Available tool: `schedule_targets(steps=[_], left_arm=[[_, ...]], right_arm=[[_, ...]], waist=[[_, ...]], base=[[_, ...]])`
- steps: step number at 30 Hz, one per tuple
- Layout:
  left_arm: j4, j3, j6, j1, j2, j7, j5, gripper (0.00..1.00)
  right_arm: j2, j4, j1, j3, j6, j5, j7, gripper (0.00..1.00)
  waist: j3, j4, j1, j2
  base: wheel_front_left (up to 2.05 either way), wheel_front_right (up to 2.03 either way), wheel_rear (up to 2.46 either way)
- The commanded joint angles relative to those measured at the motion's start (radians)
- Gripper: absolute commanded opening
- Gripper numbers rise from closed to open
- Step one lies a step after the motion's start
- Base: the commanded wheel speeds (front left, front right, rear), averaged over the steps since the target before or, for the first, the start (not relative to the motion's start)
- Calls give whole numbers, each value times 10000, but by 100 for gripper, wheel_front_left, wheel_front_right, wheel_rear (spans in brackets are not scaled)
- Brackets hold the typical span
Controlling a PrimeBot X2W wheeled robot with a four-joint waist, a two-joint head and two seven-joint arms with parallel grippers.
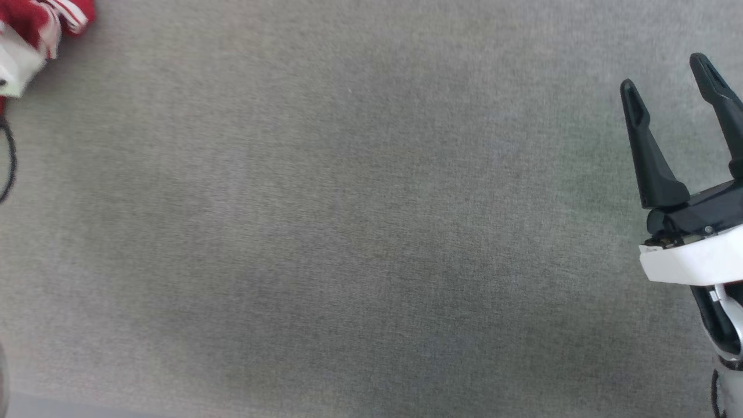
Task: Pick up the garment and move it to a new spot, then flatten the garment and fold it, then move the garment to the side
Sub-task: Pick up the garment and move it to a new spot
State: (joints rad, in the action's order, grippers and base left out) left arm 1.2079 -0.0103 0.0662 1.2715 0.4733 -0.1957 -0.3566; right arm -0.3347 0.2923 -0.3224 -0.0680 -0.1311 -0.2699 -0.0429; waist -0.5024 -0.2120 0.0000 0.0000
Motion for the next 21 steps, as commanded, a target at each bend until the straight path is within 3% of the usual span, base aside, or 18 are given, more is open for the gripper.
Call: schedule_targets(steps=[1,14,21], left_arm=[[-93,-68,47,162,39,140,109,0],[-1603,-1009,515,1116,276,1726,604,0],[-2508,-1589,625,1226,207,1346,492,0]], right_arm=[[85,-30,78,23,5,42,105,100],[824,-634,680,505,5,45,845,100],[1187,-754,1024,725,5,116,1097,100]], waist=[[378,-175,0,0],[2062,-572,0,0],[2861,-614,0,0]], base=[[0,0,0],[0,0,0],[0,0,0]])
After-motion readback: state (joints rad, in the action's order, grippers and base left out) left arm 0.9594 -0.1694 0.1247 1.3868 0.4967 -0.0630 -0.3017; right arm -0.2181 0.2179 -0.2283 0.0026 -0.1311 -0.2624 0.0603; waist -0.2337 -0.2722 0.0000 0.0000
